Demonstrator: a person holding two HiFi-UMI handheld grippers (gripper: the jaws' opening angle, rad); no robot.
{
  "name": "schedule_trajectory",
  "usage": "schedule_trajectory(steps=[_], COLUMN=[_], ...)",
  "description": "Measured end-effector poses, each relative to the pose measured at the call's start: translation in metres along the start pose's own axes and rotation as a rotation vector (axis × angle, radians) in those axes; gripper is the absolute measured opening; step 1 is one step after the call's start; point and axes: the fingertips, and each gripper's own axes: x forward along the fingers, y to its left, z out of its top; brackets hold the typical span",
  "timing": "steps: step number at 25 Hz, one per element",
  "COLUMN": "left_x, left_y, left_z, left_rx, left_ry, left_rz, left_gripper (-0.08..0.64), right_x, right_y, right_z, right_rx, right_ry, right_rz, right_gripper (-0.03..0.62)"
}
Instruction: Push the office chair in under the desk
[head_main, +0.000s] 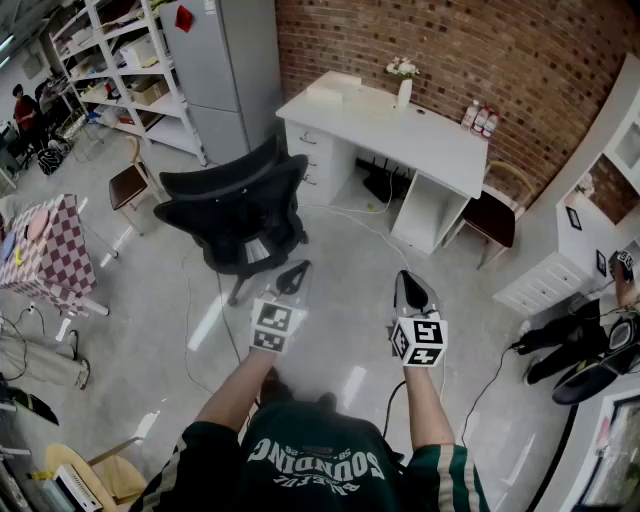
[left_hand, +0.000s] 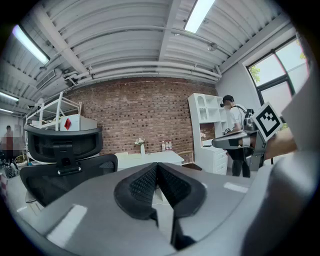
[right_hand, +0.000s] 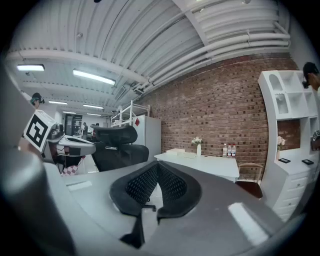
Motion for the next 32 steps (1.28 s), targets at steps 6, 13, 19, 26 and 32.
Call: schedule_trajectory(steps=[6,13,19,26,32], left_x=[0.000,-0.009,-0.031,-0.052,-0.071], left_y=[-0.005,0.005,0.052,0.121,0.187], left_z=[-0.004,-0.005,-0.020,-0.046,-0.063], left_rx=[0.004,0.000,-0.030,-0.044,-0.068], left_ry=[0.008,0.010,0.033,0.069,0.090], left_rz=[0.010,0.054,0.158,0.289,0.408], left_gripper=[0.011,0.011,0.011,0.011,0.011], right_x=[-0.005,0.005,0.040,0.099,0.163], right_y=[-0.006,-0.004,0.028,0.063,0.094], right_z=[0.002,-0.004,-0.006,0.002,0.012], right_rx=[0.003,0.003,-0.006,-0.032,-0.073], right_ry=[-0.025,-0.003,0.019,0.033,0.045], right_rz=[0.011,0.058,0.151,0.255,0.346], right_gripper=[0.002,0.000,0.000,0.001,0.002])
